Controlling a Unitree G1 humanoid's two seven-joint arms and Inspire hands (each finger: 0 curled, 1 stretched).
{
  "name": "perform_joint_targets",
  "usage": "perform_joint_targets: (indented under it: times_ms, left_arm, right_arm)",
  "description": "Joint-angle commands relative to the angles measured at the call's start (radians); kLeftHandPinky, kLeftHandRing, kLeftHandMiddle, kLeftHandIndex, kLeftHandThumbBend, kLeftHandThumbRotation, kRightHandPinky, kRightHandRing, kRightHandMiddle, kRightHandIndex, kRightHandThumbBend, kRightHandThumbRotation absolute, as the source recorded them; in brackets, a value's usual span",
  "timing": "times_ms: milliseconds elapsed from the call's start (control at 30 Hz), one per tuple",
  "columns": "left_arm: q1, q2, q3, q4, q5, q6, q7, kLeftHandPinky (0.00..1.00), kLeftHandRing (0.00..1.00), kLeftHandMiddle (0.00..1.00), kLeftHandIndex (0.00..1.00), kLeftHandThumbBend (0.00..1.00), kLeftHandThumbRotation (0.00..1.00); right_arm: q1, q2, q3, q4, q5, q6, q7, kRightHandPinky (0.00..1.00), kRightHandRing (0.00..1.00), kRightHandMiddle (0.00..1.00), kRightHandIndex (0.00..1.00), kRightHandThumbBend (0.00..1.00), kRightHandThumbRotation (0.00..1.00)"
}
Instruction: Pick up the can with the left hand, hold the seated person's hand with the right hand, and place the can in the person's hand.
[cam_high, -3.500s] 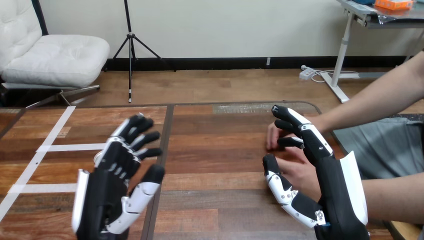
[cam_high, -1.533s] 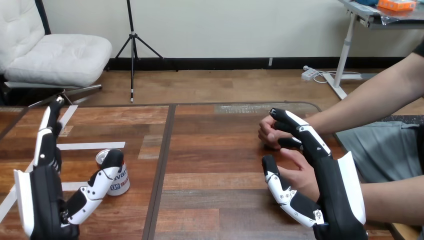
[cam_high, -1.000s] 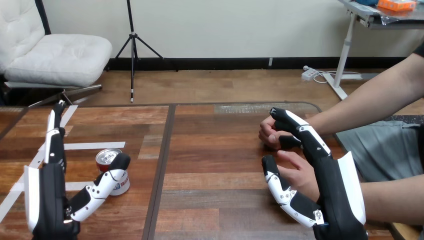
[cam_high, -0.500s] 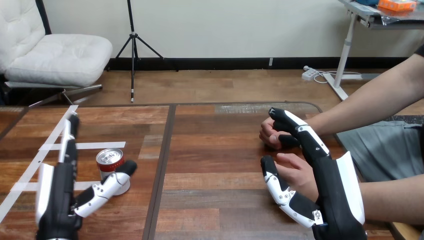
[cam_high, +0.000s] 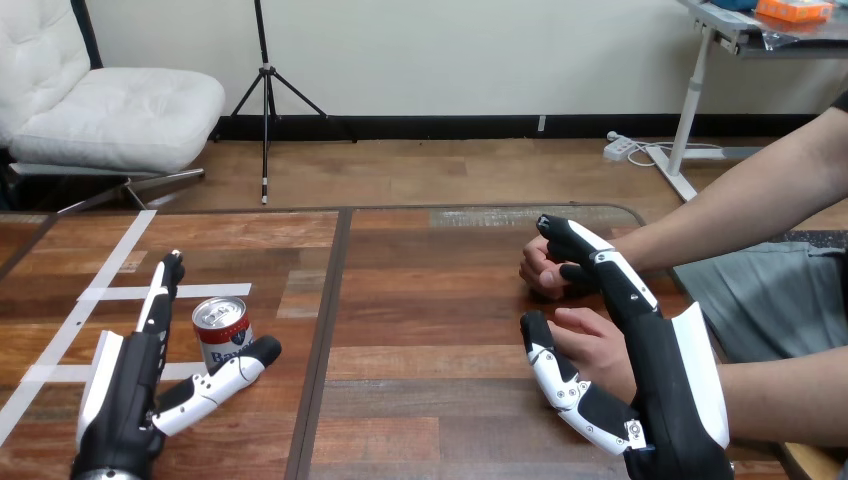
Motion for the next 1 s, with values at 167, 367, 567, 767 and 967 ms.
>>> perform_joint_targets:
  times_ms: [167,367,567,767,967]
  left_arm:
    - [-0.103,0.046,-0.014,-0.015,-0.004,0.062,-0.012,1.00,1.00,1.00,1.00,1.00,0.50]
    - [-0.111,0.052,-0.020,-0.012,0.001,0.079,-0.011,1.00,1.00,1.00,1.00,1.00,0.50]
    - [-0.121,0.055,-0.021,0.000,0.000,0.089,-0.010,1.00,1.00,1.00,1.00,1.00,0.49]
    - [-0.130,0.057,-0.023,0.014,0.012,0.091,-0.002,1.00,1.00,1.00,1.00,1.00,0.49]
    - [-0.136,0.058,-0.025,0.025,0.018,0.093,0.003,1.00,1.00,1.00,1.00,1.00,0.49]
  right_arm:
    - [-0.066,0.000,0.001,0.000,0.024,-0.016,0.009,0.84,0.86,0.86,0.84,0.26,0.00]
    - [-0.068,0.002,-0.001,0.003,0.012,-0.017,0.005,0.85,0.86,0.86,0.83,0.26,0.00]
    - [-0.070,0.001,-0.001,0.003,0.016,-0.018,0.008,0.85,0.86,0.86,0.83,0.26,0.00]
    - [-0.071,0.000,0.001,0.005,0.021,-0.022,0.010,0.85,0.86,0.86,0.83,0.26,0.00]
    - [-0.071,0.000,-0.002,0.006,0.015,-0.022,0.006,0.85,0.86,0.86,0.83,0.26,0.00]
